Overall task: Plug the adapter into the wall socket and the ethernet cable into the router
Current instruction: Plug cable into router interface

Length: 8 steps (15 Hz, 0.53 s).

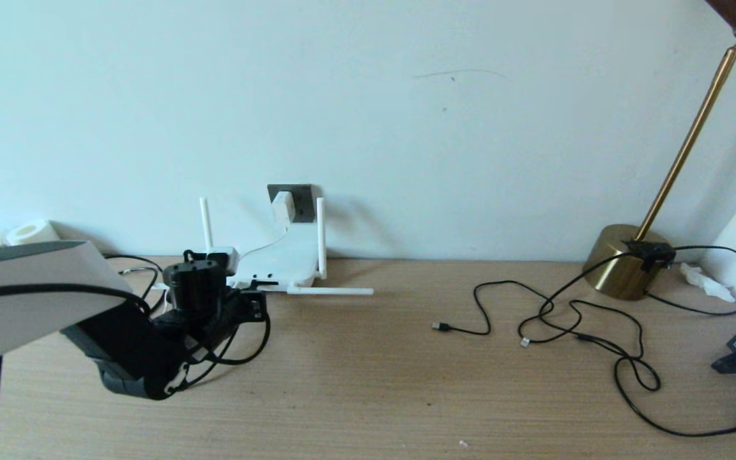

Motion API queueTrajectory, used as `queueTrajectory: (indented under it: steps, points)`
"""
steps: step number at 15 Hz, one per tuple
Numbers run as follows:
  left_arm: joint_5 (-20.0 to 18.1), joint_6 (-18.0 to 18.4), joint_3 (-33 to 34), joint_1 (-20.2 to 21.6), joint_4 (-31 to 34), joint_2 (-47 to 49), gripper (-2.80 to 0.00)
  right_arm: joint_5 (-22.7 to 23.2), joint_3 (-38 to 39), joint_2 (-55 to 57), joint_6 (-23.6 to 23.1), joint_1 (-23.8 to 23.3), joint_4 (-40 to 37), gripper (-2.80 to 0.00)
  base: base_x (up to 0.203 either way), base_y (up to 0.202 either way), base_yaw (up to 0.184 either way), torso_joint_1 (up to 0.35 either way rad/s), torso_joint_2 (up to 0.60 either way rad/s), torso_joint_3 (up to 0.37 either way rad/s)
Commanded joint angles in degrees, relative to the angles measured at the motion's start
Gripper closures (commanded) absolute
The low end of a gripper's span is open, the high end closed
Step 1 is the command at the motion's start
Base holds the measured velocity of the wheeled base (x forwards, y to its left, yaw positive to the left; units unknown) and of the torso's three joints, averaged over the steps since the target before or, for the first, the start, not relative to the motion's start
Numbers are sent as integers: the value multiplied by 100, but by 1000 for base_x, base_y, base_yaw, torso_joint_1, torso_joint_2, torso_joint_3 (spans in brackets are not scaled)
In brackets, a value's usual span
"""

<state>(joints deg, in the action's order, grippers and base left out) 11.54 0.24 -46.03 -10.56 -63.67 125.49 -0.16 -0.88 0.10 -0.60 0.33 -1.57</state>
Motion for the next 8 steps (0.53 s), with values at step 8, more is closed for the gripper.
queueTrajectory:
  steps: [8]
  points:
    - [6, 11, -64, 27, 39, -7, 0, -2, 0, 8, 7, 2, -1, 0, 0, 0, 0, 0, 0, 0]
